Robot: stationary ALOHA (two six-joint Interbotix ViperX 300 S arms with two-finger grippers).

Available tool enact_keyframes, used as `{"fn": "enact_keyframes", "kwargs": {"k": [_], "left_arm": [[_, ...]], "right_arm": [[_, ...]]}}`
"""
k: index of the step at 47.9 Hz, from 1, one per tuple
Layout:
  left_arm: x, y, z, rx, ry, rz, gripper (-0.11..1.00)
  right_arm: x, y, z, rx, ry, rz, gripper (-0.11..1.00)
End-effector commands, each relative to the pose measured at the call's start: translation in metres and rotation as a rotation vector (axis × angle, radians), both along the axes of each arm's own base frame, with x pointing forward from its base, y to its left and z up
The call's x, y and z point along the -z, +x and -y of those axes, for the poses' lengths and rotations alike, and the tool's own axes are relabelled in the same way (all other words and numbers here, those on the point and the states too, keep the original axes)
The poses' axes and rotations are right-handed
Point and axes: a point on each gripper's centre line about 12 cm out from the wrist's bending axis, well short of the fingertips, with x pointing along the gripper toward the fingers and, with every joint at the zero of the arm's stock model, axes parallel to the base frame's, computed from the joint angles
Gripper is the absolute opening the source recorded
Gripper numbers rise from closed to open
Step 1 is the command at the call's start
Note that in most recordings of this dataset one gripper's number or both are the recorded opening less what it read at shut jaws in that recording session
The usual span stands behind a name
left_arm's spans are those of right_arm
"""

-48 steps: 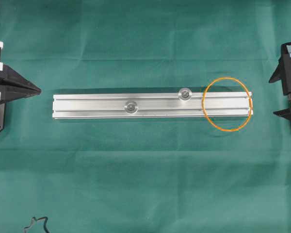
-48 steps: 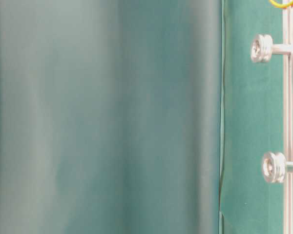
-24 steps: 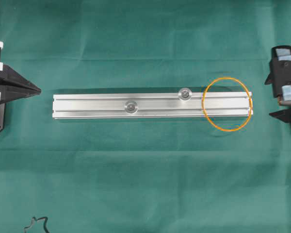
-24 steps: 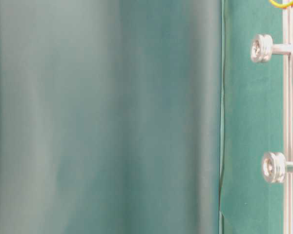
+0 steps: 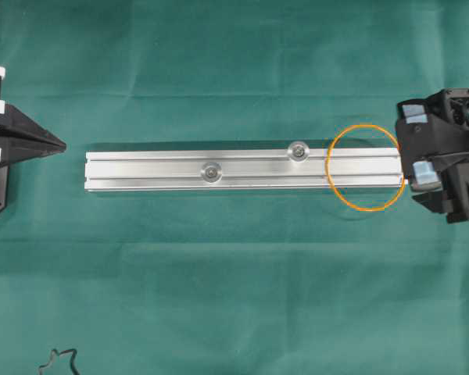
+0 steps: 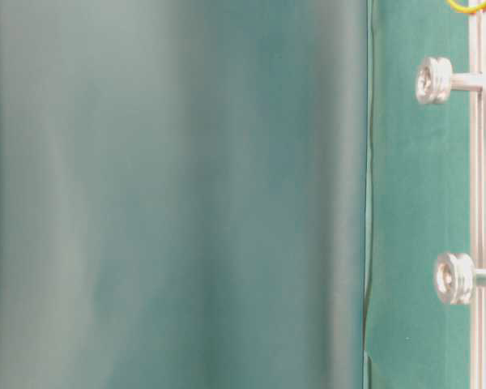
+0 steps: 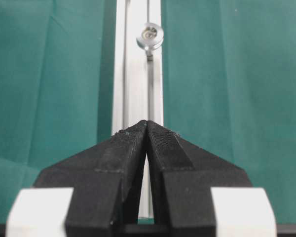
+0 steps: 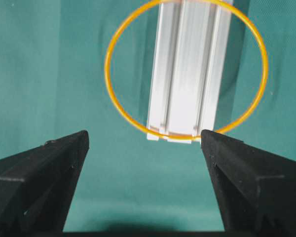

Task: Hook the rubber onto the shaft.
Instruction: 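Lower the right gripper and close it on the orange band's rim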

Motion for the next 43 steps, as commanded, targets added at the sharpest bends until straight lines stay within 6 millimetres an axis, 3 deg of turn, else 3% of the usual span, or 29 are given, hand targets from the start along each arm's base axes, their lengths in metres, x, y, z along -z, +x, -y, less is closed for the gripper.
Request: {"fn": "enact_keyframes", "kwargs": {"k": [1,26,43], "left_arm": [[-0.011,0.003,0.0,-0.001,0.002,0.025,0.0],[-0.01,0.003,0.0,-0.001,0.002,0.025,0.0],[-0.01,0.003,0.0,-0.001,0.002,0.023,0.0]], "right_arm": [[-0.002,0.006,-0.002,-0.004,0.005,0.021,0.94],[0.035,0.023,-0.025,-0.046,0.063,0.014,0.94],[0.055,0.036,-0.031,-0.054,0.064,0.026,0.94]]}}
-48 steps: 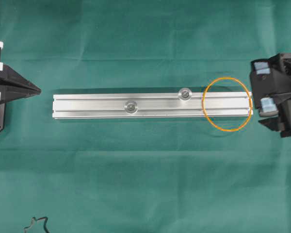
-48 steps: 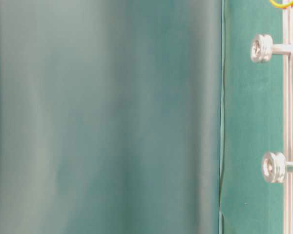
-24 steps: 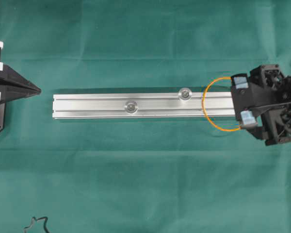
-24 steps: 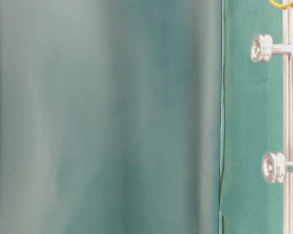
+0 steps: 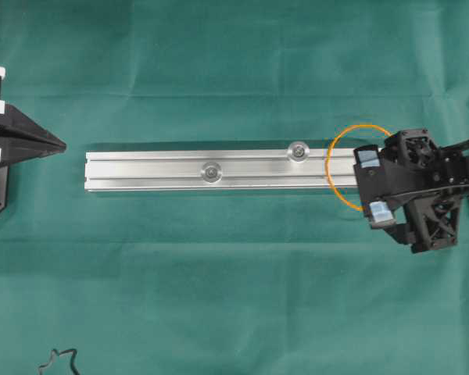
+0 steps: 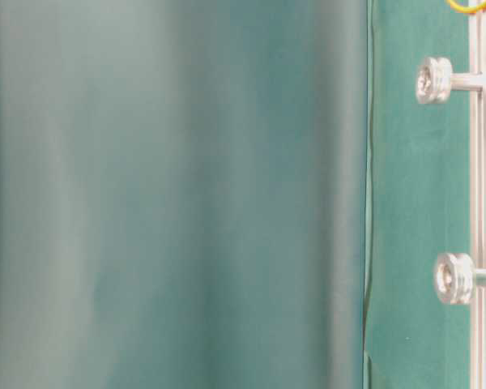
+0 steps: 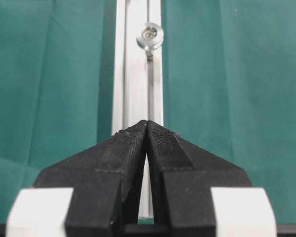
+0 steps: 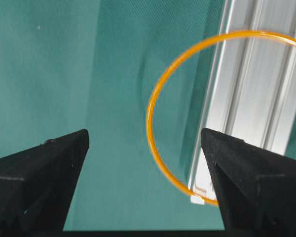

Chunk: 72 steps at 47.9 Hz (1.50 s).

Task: Hook the rubber onto the shaft.
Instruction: 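Lower the right gripper and close it on the orange band's rim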

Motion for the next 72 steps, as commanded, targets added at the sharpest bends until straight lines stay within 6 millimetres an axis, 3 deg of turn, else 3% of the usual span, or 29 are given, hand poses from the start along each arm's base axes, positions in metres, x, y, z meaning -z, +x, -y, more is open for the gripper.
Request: {"fn": "enact_keyframes", "kwargs": {"k": [1,38,65,72], "left_arm": [[-0.01,0.003,-0.001,-0.003,0.003,0.025,0.0],[-0.01,0.003,-0.001,-0.003,0.003,0.023,0.0],[-0.01,0.003,-0.001,-0.003,0.003,0.025,0.0],[-0.01,0.003,-0.001,-0.003,0.003,0.023,0.0]], "right_arm": [[0.0,0.006,-0.002,0.002,0.006,0.027,0.94],[0.048,0.01,-0.006,0.009,0.009,0.016,0.94],[0.051,0.01,-0.006,0.015,0.01,0.005,0.92],[0.054,0.007,-0.005,0.05,0.02,-0.007,0.82]]}}
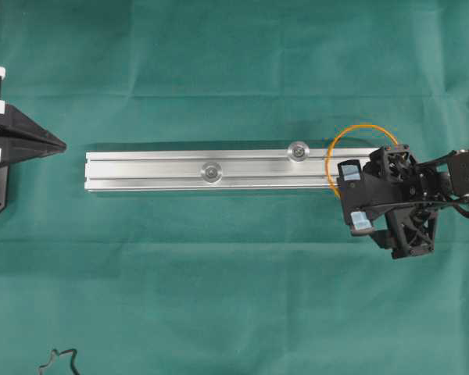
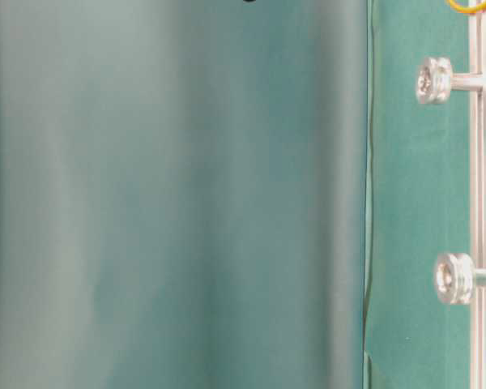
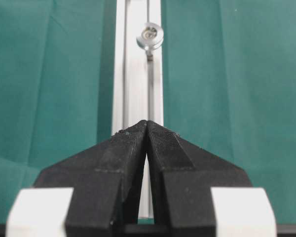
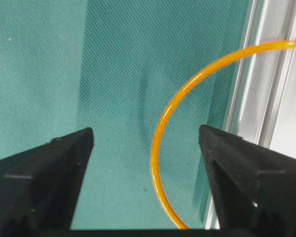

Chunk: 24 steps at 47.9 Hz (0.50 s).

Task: Hook the rubber onto the shaft.
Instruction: 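Lower the right gripper and close it on the orange band's rim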

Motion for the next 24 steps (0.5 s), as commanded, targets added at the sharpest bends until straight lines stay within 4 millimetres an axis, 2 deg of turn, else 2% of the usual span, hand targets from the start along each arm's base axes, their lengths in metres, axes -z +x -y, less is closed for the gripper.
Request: {"fn": "enact_keyframes", "kwargs": {"k": [1,13,19,24], "left_arm": [[-0.0099,0.0032,-0.0007,-0.003,0.003,0.023,0.0],[-0.0099,0.0032,-0.0007,-0.003,0.003,0.023,0.0],[-0.0099,0.0032,-0.0007,-0.003,0.003,0.023,0.0],[-0.0102,0.003,-0.0008,-0.003,0.005,0.025,0.0]], "right_arm": [[-0.0011,0.0005,-0.0009,0.02,0.01,0.007,0.8],[0.0001,-0.0002,-0.0006,0.041,0.015,0.002,0.25],[0.0001,-0.0002,-0.0002,0.037,0.011,0.003,0.13],[-0.0003,0.0003,-0.0003,0.037,0.011,0.004,0.09]]}}
